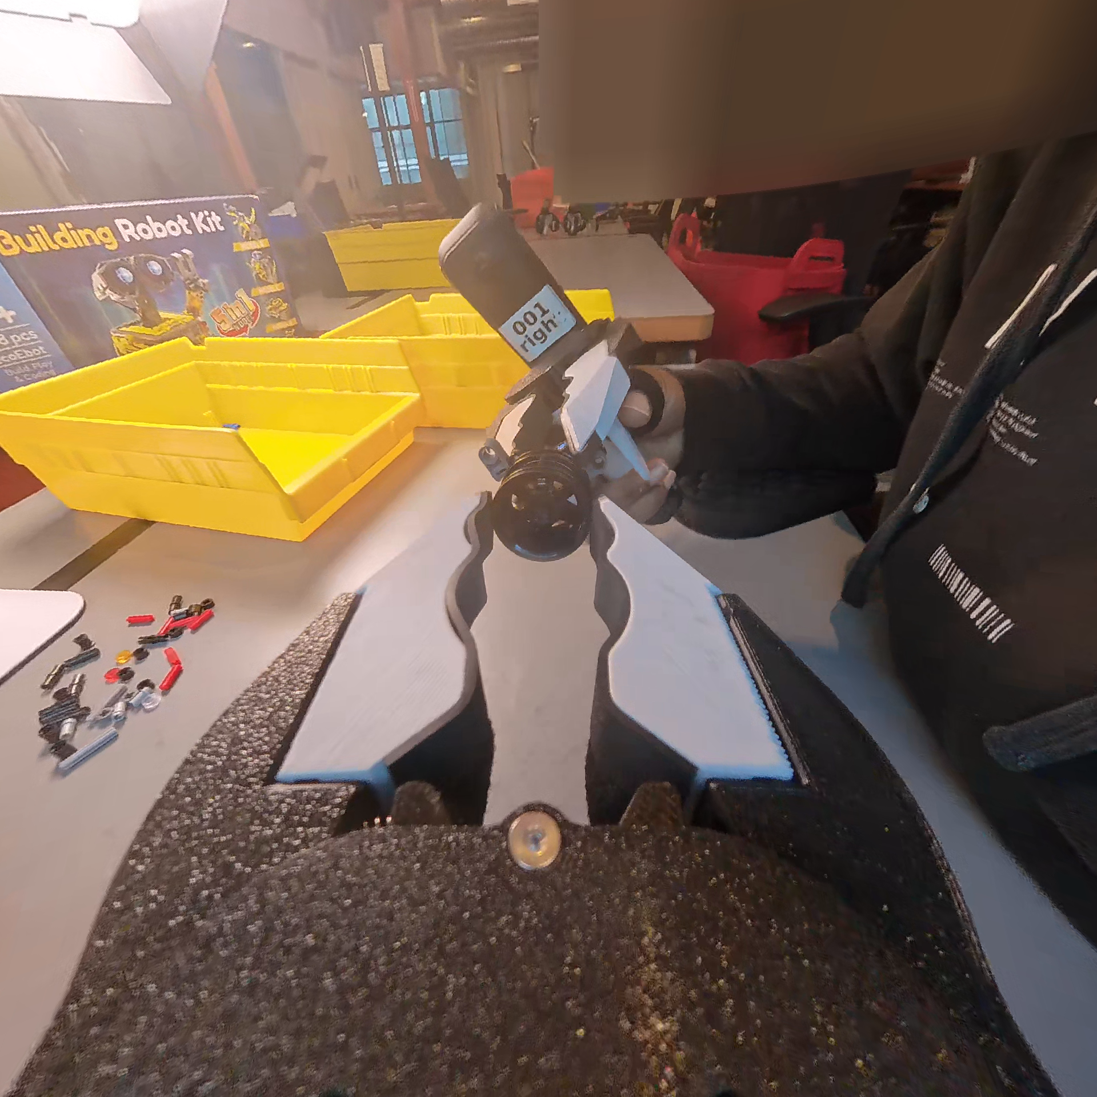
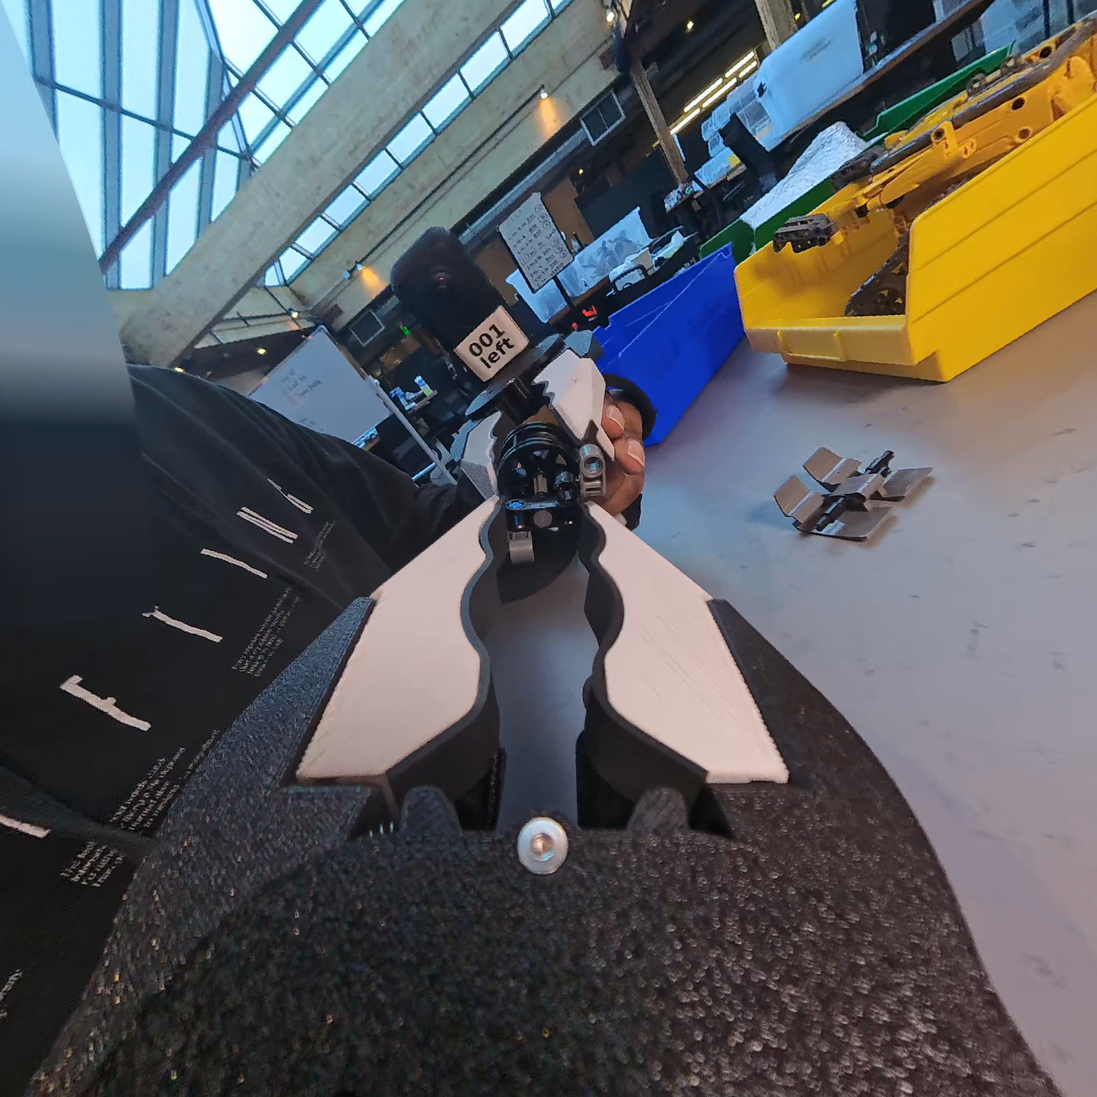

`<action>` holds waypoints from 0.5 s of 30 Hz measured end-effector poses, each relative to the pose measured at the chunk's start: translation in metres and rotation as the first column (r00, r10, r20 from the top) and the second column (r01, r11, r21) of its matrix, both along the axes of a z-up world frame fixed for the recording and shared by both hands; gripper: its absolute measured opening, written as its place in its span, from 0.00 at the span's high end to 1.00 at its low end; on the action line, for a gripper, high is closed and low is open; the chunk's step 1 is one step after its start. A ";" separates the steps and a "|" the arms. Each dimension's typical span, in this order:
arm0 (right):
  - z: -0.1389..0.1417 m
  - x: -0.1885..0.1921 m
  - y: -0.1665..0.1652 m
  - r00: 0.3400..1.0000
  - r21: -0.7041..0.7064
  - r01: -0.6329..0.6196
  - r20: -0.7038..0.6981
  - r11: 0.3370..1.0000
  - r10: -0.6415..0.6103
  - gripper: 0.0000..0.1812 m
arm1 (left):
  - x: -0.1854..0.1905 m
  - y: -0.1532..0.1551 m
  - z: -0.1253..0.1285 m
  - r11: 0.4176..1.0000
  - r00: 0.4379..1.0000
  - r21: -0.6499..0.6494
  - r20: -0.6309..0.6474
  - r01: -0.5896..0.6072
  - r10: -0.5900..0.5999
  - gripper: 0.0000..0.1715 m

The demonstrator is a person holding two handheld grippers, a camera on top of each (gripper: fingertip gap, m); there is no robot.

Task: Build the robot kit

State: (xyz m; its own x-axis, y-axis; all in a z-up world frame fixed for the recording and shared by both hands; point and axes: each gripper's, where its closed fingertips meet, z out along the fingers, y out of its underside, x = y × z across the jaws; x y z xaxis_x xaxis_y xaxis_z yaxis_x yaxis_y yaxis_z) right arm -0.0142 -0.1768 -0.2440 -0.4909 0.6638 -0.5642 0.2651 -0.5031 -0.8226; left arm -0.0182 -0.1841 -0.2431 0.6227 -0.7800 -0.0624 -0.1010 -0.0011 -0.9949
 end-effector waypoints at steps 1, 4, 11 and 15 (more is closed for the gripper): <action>0.000 0.000 -0.001 1.000 0.003 0.002 0.000 1.000 -0.002 0.88 | 0.000 0.000 0.001 1.000 1.000 0.004 0.005 -0.002 0.001 0.82; 0.002 -0.001 -0.001 1.000 -0.006 0.011 -0.011 1.000 -0.011 0.87 | 0.001 0.000 0.002 1.000 1.000 0.016 0.016 -0.001 0.001 0.82; -0.002 -0.002 -0.009 1.000 0.028 -0.004 0.004 1.000 0.004 0.87 | 0.007 -0.001 -0.004 0.999 0.999 0.039 -0.046 0.008 -0.006 0.82; 0.000 -0.001 -0.010 1.000 0.035 -0.008 -0.002 0.999 0.008 0.87 | 0.008 -0.001 -0.002 0.999 0.999 0.050 -0.047 0.019 -0.017 0.82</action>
